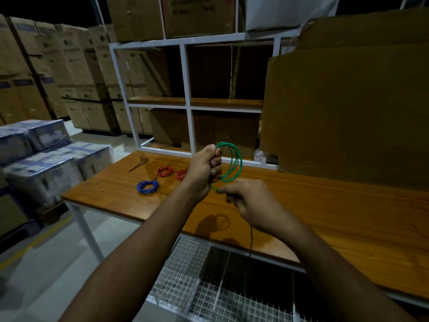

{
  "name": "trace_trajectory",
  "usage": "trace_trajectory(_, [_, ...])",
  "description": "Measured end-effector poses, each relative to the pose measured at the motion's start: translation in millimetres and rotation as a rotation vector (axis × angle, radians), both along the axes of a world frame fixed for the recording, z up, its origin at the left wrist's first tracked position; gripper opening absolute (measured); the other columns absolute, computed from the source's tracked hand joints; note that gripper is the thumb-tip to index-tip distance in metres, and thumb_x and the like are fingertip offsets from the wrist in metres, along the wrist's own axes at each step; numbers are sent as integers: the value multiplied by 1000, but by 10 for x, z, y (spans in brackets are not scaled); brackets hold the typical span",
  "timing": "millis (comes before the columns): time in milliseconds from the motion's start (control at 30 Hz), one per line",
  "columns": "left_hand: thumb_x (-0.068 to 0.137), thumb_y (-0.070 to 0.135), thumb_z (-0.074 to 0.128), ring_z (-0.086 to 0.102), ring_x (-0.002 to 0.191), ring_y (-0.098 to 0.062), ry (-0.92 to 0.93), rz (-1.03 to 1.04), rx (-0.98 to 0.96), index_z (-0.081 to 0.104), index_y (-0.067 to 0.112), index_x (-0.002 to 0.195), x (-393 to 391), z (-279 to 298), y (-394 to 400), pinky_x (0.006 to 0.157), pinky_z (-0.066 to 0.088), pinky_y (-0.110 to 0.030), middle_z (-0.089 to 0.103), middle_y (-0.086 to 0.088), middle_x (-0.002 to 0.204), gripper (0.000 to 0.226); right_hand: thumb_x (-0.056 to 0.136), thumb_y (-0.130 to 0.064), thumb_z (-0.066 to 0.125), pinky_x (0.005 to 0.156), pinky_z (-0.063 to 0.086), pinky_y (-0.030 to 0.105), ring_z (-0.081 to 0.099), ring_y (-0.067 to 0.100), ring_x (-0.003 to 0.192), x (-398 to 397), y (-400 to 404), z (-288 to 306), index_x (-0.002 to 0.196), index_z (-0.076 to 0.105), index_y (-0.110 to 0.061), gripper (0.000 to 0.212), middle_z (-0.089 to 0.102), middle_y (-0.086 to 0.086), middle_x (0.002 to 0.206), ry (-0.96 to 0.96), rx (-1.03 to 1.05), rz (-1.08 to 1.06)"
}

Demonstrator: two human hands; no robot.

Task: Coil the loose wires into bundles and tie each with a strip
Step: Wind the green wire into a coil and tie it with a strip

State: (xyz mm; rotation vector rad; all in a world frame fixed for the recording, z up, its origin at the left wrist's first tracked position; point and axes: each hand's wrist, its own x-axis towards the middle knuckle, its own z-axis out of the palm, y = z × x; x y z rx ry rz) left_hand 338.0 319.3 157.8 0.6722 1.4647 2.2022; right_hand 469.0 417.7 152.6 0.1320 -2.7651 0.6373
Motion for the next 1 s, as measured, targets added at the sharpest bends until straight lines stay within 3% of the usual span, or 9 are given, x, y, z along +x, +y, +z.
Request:
trace_trajectory(133, [108, 31, 29, 37, 51, -9, 61, -11, -96, 47, 15, 86, 84, -50, -10, 51, 30, -22, 41, 4, 63, 33, 94, -15, 62, 58, 49, 33, 61, 20, 71, 20, 128, 134, 103, 70, -15, 12, 64, 5, 86, 531, 122, -179])
trace_trajectory(267, [108, 30, 30, 38, 51, -8, 63, -40, -138, 49, 15, 89, 139, -79, -15, 48, 26, -20, 44, 1, 68, 31, 94, -31, 64, 51, 38, 26, 56, 18, 64, -123, 293, 150, 90, 64, -15, 17, 59, 0, 78, 573, 234, -325])
trace_trajectory(433, [108, 28, 29, 31, 50, -7, -38, -174, -120, 49, 13, 92, 209, -97, -14, 47, 21, -21, 44, 2, 67, 30, 94, -14, 63, 68, 46, 20, 59, 10, 85, -294, 491, 341, 100, 73, -18, 12, 63, -3, 93, 435, 51, -138])
trace_trajectory(533, [108, 30, 30, 27, 48, -6, -123, -238, -93, 51, 13, 88, 245, -100, -23, 46, 18, -21, 38, 4, 64, 33, 92, -28, 69, 62, 49, 20, 62, 6, 76, -360, 593, 392, 93, 73, -21, 8, 69, -5, 84, 460, 21, -181])
trace_trajectory(633, [105, 32, 33, 24, 43, -5, -268, -313, 10, 49, 15, 81, 231, -51, -70, 43, 16, -19, 30, 7, 58, 34, 90, -52, 62, 51, 41, 25, 53, 6, 58, -453, 689, 319, 75, 68, -16, 39, 62, -7, 65, 313, -61, -319])
trace_trajectory(733, [105, 33, 35, 24, 40, -4, -316, -319, 77, 47, 16, 77, 164, 12, -116, 41, 14, -19, 30, 8, 53, 34, 85, -63, 53, 53, 37, 29, 46, 10, 54, -441, 808, 108, 79, 66, -2, 63, 56, -6, 60, -5, -550, -154])
trace_trajectory(800, [105, 33, 34, 24, 39, -4, -309, -286, 98, 46, 17, 77, 100, 50, -161, 40, 14, -19, 30, 9, 52, 35, 81, -62, 64, 58, 40, 29, 46, 13, 59, -414, 970, -172, 82, 68, -7, 55, 53, 1, 66, -201, -843, 2])
trace_trajectory(867, [106, 34, 32, 25, 39, -4, -283, -250, 120, 46, 18, 77, 29, 88, -208, 38, 16, -19, 31, 9, 53, 36, 78, -47, 78, 66, 46, 31, 52, 16, 68, -372, 1127, -471, 92, 72, -13, 38, 57, 4, 76, -350, -982, 84])
trace_trajectory(1000, [107, 34, 31, 26, 38, -4, -244, -176, 126, 45, 18, 77, -80, 150, -249, 35, 20, -17, 32, 9, 52, 37, 90, -5, 66, 87, 52, 46, 66, 24, 81, -267, 1079, -891, 104, 68, -4, 15, 63, 14, 90, -420, -1249, 67])
